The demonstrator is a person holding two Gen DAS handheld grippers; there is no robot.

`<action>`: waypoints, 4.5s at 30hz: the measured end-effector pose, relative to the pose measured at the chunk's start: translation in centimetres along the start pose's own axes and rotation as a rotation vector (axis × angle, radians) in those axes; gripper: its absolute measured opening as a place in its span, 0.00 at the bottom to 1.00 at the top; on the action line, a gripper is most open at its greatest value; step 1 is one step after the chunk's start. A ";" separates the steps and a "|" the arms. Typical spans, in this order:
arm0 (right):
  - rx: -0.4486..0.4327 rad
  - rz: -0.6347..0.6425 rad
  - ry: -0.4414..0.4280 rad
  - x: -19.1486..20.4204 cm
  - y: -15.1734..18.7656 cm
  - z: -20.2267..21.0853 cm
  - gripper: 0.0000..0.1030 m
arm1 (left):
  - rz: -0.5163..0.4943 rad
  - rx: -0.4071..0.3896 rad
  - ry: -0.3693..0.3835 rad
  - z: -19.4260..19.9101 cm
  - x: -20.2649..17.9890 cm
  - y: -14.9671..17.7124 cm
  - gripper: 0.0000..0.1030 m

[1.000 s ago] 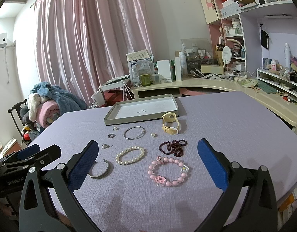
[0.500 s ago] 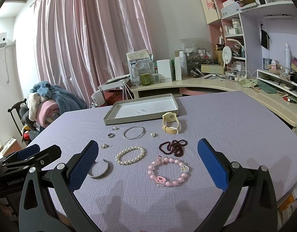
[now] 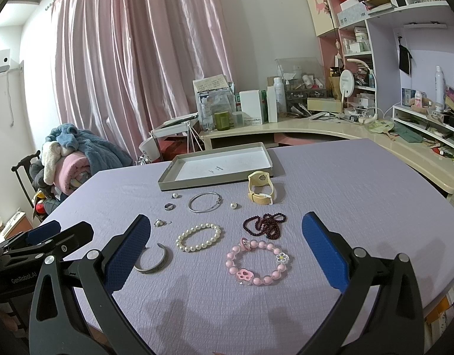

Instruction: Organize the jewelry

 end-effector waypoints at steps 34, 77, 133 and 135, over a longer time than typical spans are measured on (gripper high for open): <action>0.162 -0.040 0.136 -4.0 2.5 -4.4 0.99 | 0.065 0.117 -0.159 -4.3 4.9 1.7 0.98; 0.444 -0.039 0.052 -5.4 4.2 -10.4 0.19 | 0.036 0.483 -0.114 -15.0 3.2 6.3 0.98; 0.459 -0.009 -0.076 -3.0 -13.0 -37.8 0.38 | -0.032 0.250 -0.089 -30.4 5.1 -19.1 0.64; 0.442 -0.023 -0.066 -3.8 -13.2 -37.0 0.72 | -0.034 0.249 -0.088 -31.1 4.9 -19.4 0.64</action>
Point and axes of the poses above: each gripper's, at about its wrist camera, not at the fingertips, and z roughly against the way its jaws point, x to its left, y to its underside, the point moved 10 cm from there along -z, roughly the way its jaws point, and after that the axes turned 5 degrees about x, right-handed, at the moved point
